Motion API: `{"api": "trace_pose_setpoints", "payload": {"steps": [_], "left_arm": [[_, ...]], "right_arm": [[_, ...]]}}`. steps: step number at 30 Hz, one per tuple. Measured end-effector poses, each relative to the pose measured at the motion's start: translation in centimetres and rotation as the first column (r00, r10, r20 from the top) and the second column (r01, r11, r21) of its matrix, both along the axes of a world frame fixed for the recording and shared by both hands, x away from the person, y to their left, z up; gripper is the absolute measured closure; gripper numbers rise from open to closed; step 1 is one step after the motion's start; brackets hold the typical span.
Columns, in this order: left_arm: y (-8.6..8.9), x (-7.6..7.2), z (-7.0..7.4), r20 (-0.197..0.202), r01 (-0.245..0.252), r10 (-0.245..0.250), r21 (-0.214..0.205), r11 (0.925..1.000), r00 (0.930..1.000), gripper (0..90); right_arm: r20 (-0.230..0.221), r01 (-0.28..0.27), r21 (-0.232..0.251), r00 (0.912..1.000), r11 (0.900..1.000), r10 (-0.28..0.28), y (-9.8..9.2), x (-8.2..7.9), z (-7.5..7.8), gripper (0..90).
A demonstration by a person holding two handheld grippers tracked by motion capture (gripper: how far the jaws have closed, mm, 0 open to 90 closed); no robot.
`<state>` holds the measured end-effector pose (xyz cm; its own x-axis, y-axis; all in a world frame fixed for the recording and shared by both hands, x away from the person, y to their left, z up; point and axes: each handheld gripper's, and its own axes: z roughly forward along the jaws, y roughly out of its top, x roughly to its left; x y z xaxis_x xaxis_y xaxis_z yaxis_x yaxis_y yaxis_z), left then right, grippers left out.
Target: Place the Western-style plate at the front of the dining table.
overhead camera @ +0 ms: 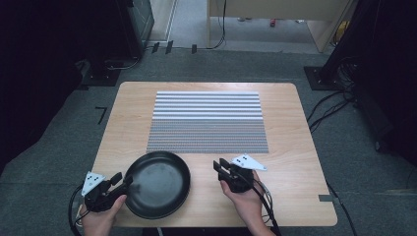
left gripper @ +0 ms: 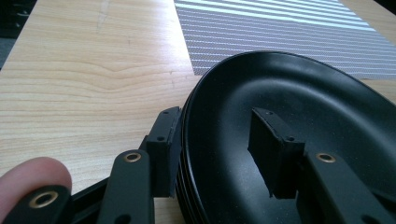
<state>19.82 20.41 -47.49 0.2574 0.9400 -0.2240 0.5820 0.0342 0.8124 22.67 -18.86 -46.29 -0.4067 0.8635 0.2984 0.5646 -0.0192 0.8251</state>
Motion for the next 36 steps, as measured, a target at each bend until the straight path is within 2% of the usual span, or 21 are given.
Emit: {"api": "trace_pose_setpoints", "payload": {"steps": [5,8,10,14,16,18,21,28,30,36], "left_arm": [[0.1,0.0,-0.1,-0.007,0.023,-0.023,-0.010,0.9997,0.9997,57.5],[0.0,0.0,-0.2,-0.012,0.042,-0.042,-0.020,0.9989,0.9991,60.9],[0.0,0.1,-0.3,-0.020,0.054,-0.055,-0.032,0.9980,0.9983,63.1],[0.1,0.2,-0.5,-0.035,0.065,-0.067,-0.053,0.9964,0.9971,65.3],[0.2,0.2,-0.5,-0.029,0.058,-0.060,-0.050,0.9970,0.9978,65.1],[0.6,-0.2,0.0,0.011,0.019,-0.018,-0.054,0.9984,0.9998,64.6],[1.1,-0.3,0.2,0.017,0.002,-0.001,-0.065,0.9979,0.9999,64.5],[1.4,0.3,-0.6,-0.045,0.001,-0.005,-0.092,0.9957,0.9990,65.4],[1.4,0.3,-0.6,-0.051,0.004,-0.009,-0.092,0.9958,0.9987,66.1],[1.4,0.4,-0.8,-0.065,0.011,-0.017,-0.092,0.9957,0.9977,67.5]], "right_arm": [[-0.017,-0.034,0.026,0.9993,0.9991,0.034,1.7,0.3,-0.2,72.2],[-0.044,-0.053,0.074,0.9974,0.9959,0.057,2.4,0.4,-0.2,73.0],[-0.077,-0.071,0.105,0.9939,0.9920,0.079,3.0,0.5,-0.3,73.4],[-0.093,-0.095,0.106,0.9901,0.9898,0.105,4.1,0.6,-0.6,72.7],[-0.095,-0.099,0.099,0.9895,0.9901,0.109,4.6,0.6,-0.8,71.7],[-0.113,-0.098,0.104,0.9876,0.9897,0.110,5.1,0.8,-1.2,70.8],[-0.122,-0.093,0.093,0.9871,0.9913,0.104,5.4,1.0,-1.4,69.6],[-0.168,-0.093,0.134,0.9792,0.9867,0.115,5.7,1.3,-2.1,69.2],[-0.183,-0.088,0.160,0.9762,0.9832,0.117,5.7,1.5,-2.2,70.7],[-0.209,-0.086,0.187,0.9699,0.9786,0.125,6.0,1.6,-2.6,72.5]]}}
